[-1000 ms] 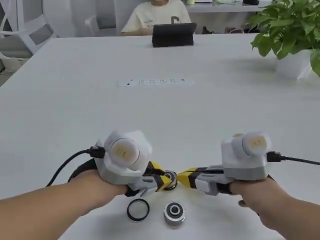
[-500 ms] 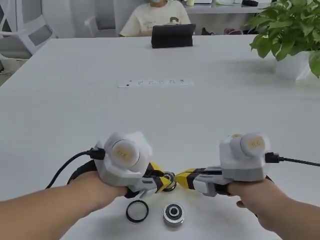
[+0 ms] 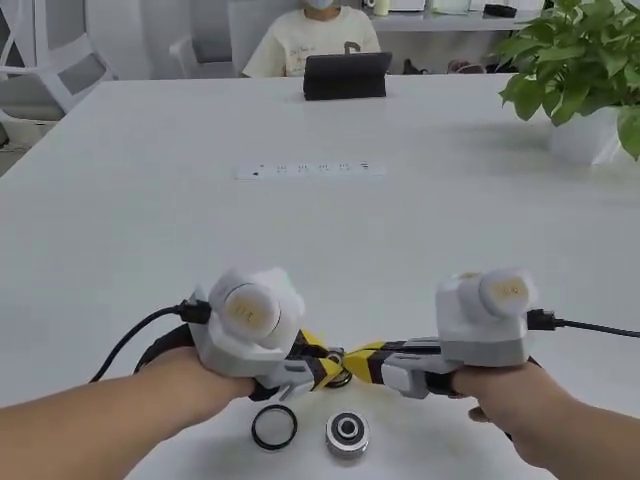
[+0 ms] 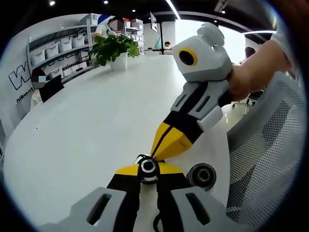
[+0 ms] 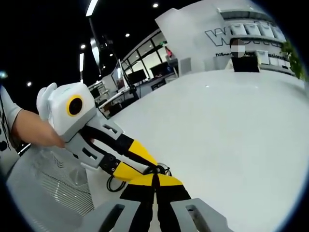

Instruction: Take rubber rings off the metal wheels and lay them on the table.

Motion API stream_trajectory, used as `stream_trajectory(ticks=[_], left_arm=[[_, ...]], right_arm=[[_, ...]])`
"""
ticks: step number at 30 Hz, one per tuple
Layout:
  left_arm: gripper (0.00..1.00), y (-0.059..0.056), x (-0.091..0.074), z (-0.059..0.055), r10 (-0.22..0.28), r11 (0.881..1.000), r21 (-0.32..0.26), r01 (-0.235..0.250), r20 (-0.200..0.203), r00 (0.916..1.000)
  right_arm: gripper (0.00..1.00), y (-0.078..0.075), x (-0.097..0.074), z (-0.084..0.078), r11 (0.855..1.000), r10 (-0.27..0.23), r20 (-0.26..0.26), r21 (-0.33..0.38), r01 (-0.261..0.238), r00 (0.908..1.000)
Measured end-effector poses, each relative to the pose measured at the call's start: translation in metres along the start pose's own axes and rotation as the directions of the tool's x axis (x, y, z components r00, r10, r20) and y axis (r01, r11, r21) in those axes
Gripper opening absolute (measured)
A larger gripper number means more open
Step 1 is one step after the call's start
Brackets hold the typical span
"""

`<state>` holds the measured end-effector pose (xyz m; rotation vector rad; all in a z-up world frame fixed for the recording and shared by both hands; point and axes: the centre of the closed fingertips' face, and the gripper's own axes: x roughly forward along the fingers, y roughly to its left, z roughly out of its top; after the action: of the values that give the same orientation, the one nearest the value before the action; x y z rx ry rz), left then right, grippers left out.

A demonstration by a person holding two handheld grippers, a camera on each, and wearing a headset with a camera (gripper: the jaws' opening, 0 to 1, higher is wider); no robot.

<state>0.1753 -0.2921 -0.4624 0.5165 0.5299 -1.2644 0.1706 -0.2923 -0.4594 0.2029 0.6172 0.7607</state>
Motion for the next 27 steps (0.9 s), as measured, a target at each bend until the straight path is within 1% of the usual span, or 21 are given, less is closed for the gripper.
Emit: stream_trajectory(ticks=[5,6,9,10,11,13,18,21,24,27], left_arm=[[0.07,0.000,0.000,0.000,0.000,1.000,0.001,0.000,0.001,1.0000],[0.07,0.000,0.000,0.000,0.000,1.000,0.001,0.000,0.001,1.0000],[0.07,0.000,0.000,0.000,0.000,1.000,-0.001,0.000,0.002,1.0000],[0.07,0.000,0.000,0.000,-0.001,1.000,-0.002,0.001,0.002,1.0000],[0.07,0.000,0.000,0.000,-0.001,1.000,-0.002,0.001,0.003,1.0000],[0.07,-0.001,0.000,0.000,0.000,1.000,-0.001,0.000,0.003,1.0000],[0.07,-0.001,0.000,0.000,0.003,1.000,-0.003,-0.003,0.003,1.0000],[0.07,-0.001,0.000,0.001,0.006,1.000,-0.007,-0.006,0.003,1.0000],[0.07,0.000,0.000,0.000,0.008,1.000,-0.007,-0.008,0.001,1.0000],[0.07,0.000,0.000,0.000,0.015,1.000,-0.023,-0.015,0.002,0.9999]], right_arm=[[0.00,0.003,0.001,0.002,1.000,0.011,0.014,0.000,-0.011,0.9998],[0.00,0.007,0.001,0.005,1.000,0.028,0.026,0.005,-0.028,0.9993],[0.00,0.006,0.000,0.005,0.999,0.035,0.023,0.013,-0.036,0.9991],[0.00,0.009,-0.001,0.007,0.998,0.055,0.038,0.034,-0.057,0.9978],[0.00,0.010,-0.002,0.007,0.997,0.059,0.041,0.043,-0.061,0.9974],[0.00,0.011,-0.002,0.008,0.998,0.058,0.043,0.033,-0.060,0.9974],[0.00,0.011,-0.003,0.008,0.998,0.058,0.046,0.034,-0.059,0.9973],[0.00,0.006,-0.005,0.007,0.998,0.042,0.045,0.038,-0.044,0.9981],[0.00,0.002,-0.006,0.004,0.999,0.024,0.037,0.026,-0.025,0.9990],[0.00,-0.001,-0.006,0.002,1.000,0.012,0.032,0.023,-0.013,0.9994]])
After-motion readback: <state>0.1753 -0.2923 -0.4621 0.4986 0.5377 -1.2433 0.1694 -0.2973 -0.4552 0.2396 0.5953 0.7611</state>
